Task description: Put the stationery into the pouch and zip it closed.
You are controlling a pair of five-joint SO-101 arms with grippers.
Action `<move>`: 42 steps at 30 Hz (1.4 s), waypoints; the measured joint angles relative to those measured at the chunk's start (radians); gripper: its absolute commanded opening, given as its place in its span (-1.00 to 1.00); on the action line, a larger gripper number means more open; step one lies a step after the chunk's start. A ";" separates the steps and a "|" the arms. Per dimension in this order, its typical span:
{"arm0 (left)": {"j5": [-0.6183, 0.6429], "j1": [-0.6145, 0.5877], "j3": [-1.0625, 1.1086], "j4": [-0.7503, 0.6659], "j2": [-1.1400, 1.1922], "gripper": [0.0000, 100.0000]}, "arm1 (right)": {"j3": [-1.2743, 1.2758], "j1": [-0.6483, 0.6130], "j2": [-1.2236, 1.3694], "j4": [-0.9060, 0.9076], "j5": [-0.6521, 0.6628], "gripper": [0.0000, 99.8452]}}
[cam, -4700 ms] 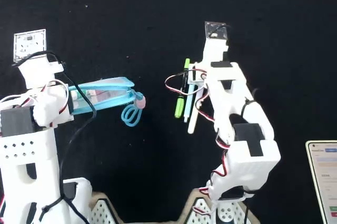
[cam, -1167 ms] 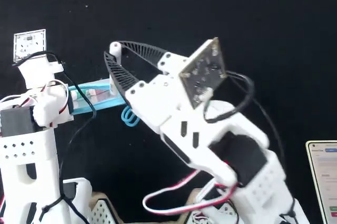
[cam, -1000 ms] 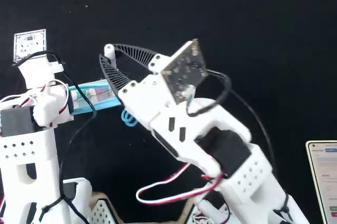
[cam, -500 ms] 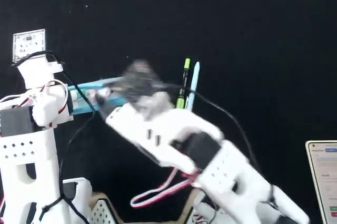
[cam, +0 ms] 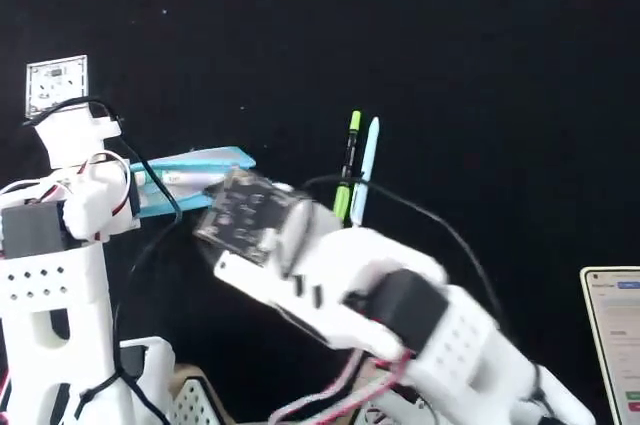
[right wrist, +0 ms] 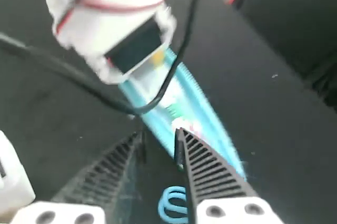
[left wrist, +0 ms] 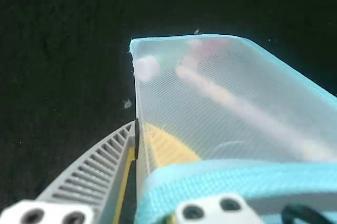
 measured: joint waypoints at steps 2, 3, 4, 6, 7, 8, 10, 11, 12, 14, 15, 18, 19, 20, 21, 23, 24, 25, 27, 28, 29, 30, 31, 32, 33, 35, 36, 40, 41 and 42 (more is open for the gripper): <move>0.000 0.000 0.000 0.000 0.000 -0.94 | -0.066 0.035 -0.038 0.064 0.002 -0.80; 0.000 0.000 0.000 0.000 0.000 -0.94 | -0.097 0.060 -0.057 0.095 0.000 -0.80; 0.000 0.000 0.000 0.000 0.000 -0.94 | -0.132 0.084 -0.075 0.126 0.000 -0.80; 0.000 0.000 0.000 0.000 0.000 -0.94 | -0.187 0.164 -0.107 0.181 0.005 -0.80; 0.000 0.000 0.000 0.000 0.000 -0.94 | -0.196 0.221 -0.123 0.203 0.005 -0.80; 0.000 0.000 0.000 0.000 0.000 -0.94 | -0.198 0.278 -0.124 0.215 0.005 -0.80; 0.000 0.000 0.000 0.000 0.000 -0.94 | -0.180 0.390 -0.115 0.222 0.003 -0.80; 0.000 0.000 0.000 0.000 0.000 -0.94 | -0.157 0.443 -0.107 0.222 0.003 -0.80; 0.000 0.000 0.000 0.000 0.000 -0.94 | -0.124 0.503 -0.098 0.216 -0.005 -0.80; 0.000 0.000 0.000 0.000 0.000 -0.94 | -0.055 0.605 -0.044 0.170 -0.068 -0.80; 0.000 0.000 0.000 0.000 0.000 -0.94 | -0.015 0.654 -0.003 0.140 -0.109 -0.80; 0.000 0.000 0.000 0.000 0.000 -0.94 | 0.069 0.779 0.106 0.028 -0.245 -0.80; 0.000 0.000 0.000 0.000 0.000 -0.94 | 0.083 0.807 0.149 -0.011 -0.288 -0.80; 0.000 0.000 0.000 0.000 0.000 -0.94 | 0.086 0.829 0.198 -0.048 -0.324 -0.80; 0.000 0.000 0.000 0.000 0.000 -0.94 | 0.086 0.841 0.252 -0.083 -0.350 -0.80; 0.000 0.000 0.000 0.000 0.000 -0.94 | 0.086 0.845 0.368 -0.164 -0.385 -0.80; 0.000 0.000 0.000 0.000 0.000 -0.94 | 0.086 0.842 0.428 -0.201 -0.394 -0.80; 0.000 0.000 0.000 0.000 0.000 -0.94 | 0.084 0.842 0.489 -0.236 -0.397 -0.80; 0.000 0.000 0.000 0.000 0.000 -0.94 | 0.043 0.844 0.620 -0.287 -0.402 -0.80; 0.000 0.000 0.000 0.000 0.000 -0.94 | 0.009 0.847 0.690 -0.302 -0.405 -0.80; 0.000 0.000 0.000 0.000 0.000 -0.94 | -0.028 0.850 0.755 -0.307 -0.405 -0.80; 0.000 0.000 0.000 0.000 0.000 -0.94 | -0.066 0.852 0.821 -0.307 -0.405 -0.80; 0.000 0.000 0.000 0.000 0.000 -0.94 | -0.109 0.853 0.882 -0.307 -0.405 -0.80; 0.000 0.000 0.000 0.000 0.000 -0.94 | -0.149 0.853 0.939 -0.295 -0.405 -0.80; 0.000 0.000 0.000 0.000 0.000 -0.94 | -0.195 0.853 0.999 -0.279 -0.405 -0.80; 0.000 0.000 0.000 0.000 0.000 -0.94 | -0.284 0.853 1.097 -0.238 -0.405 -0.80; 0.000 0.000 0.000 0.000 0.000 -0.94 | -0.331 0.853 1.145 -0.216 -0.405 -0.80; 0.000 0.000 0.000 0.000 0.000 -0.94 | -0.491 0.853 1.290 -0.146 -0.405 -0.80; 0.000 0.000 0.000 0.000 0.000 -0.94 | -0.526 0.855 1.318 -0.132 -0.405 -0.80; 0.000 0.000 0.000 0.000 0.000 -0.94 | -0.555 0.855 1.339 -0.117 -0.405 -0.80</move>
